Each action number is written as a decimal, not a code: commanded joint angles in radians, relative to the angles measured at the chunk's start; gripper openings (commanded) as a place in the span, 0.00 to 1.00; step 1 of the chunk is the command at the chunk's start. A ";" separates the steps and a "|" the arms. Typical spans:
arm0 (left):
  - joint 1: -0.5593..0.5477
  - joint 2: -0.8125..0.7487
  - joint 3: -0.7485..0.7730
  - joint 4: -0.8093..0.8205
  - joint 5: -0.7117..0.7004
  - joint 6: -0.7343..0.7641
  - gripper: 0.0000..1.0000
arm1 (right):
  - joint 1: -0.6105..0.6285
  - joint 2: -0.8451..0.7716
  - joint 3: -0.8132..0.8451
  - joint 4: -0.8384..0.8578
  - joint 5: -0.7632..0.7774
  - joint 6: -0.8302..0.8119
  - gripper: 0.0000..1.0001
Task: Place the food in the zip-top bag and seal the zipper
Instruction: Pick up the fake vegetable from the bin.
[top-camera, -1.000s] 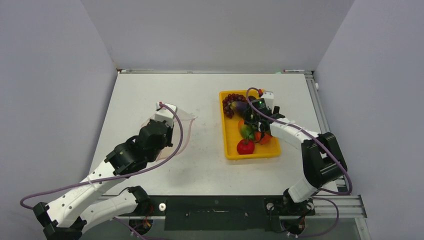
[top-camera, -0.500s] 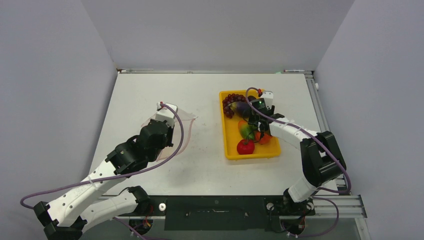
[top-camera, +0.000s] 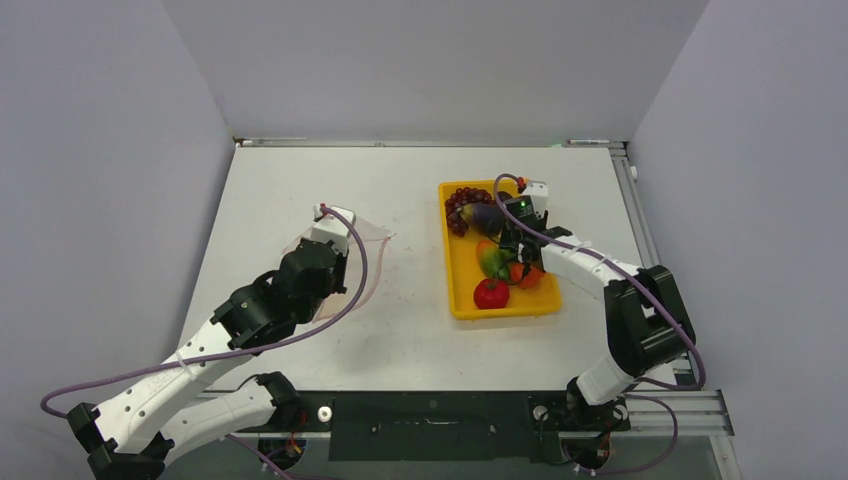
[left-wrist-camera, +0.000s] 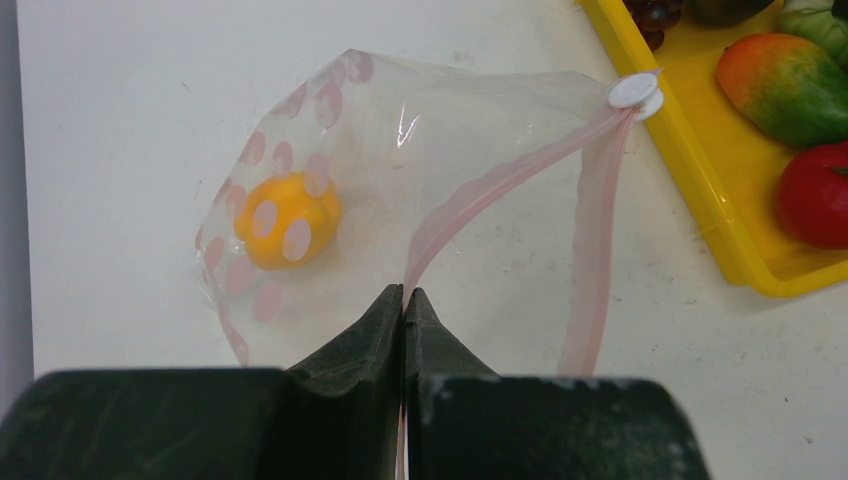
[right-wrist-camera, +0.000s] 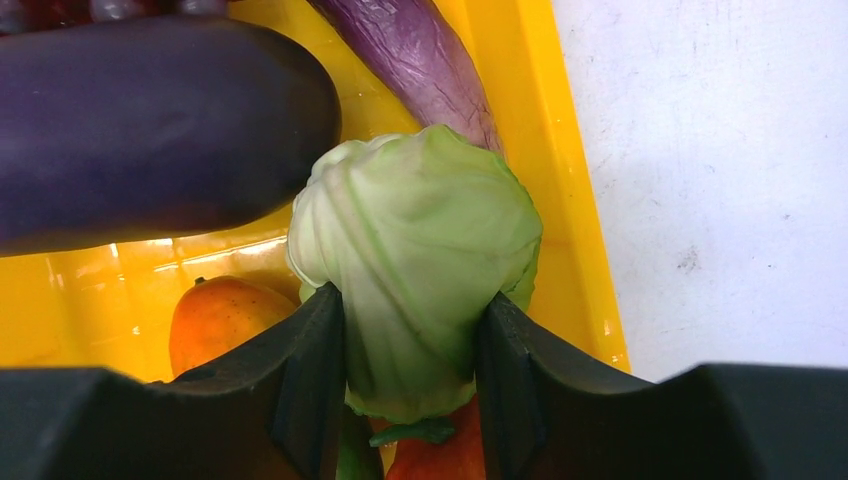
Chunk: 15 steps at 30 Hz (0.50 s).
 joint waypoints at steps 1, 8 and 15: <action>0.007 -0.003 0.007 0.053 0.008 0.006 0.00 | -0.008 -0.089 0.020 0.009 -0.008 0.015 0.22; 0.007 -0.005 0.007 0.053 0.009 0.006 0.00 | -0.001 -0.169 0.028 -0.020 -0.009 0.015 0.21; 0.006 -0.005 0.007 0.052 0.009 0.006 0.00 | 0.007 -0.280 0.022 -0.028 -0.081 0.021 0.21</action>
